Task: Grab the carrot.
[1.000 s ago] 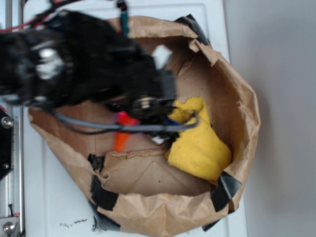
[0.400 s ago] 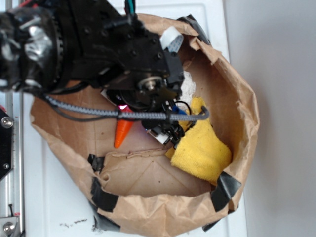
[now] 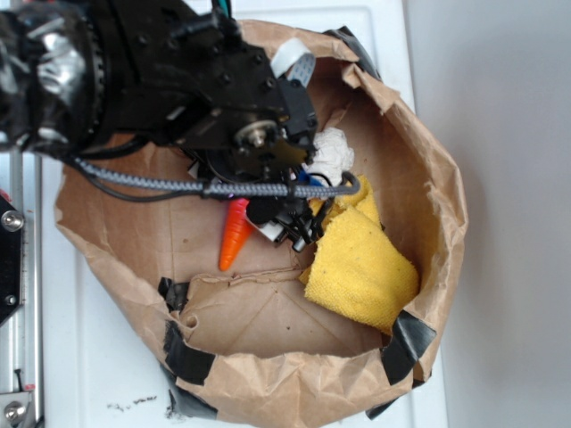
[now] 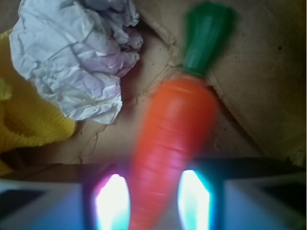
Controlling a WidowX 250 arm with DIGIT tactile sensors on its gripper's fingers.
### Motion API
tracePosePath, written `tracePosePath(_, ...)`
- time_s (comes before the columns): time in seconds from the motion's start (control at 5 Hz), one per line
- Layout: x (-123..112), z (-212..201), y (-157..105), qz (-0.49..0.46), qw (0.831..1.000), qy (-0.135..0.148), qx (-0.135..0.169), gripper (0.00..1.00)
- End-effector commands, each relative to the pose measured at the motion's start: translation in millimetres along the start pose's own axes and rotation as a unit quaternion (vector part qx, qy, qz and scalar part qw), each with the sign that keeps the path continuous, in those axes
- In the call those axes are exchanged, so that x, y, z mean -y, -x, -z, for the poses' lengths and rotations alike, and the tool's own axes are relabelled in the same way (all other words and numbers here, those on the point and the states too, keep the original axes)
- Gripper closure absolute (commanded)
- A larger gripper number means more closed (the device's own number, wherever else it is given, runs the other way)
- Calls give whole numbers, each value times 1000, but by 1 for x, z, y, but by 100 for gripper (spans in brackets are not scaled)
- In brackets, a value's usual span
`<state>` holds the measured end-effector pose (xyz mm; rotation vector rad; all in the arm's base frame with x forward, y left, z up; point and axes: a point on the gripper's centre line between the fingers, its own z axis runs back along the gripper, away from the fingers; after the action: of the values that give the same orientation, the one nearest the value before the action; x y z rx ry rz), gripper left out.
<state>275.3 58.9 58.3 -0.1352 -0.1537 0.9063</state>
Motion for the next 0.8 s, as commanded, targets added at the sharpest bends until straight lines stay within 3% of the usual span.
tracePosePath(0.0,-1,-12,-15,10,999,10,33,0)
tracePosePath(0.4,-5,-13,-16,7,999,10,32,0)
tracePosePath(0.6,-9,-6,-18,15,999,15,50,0)
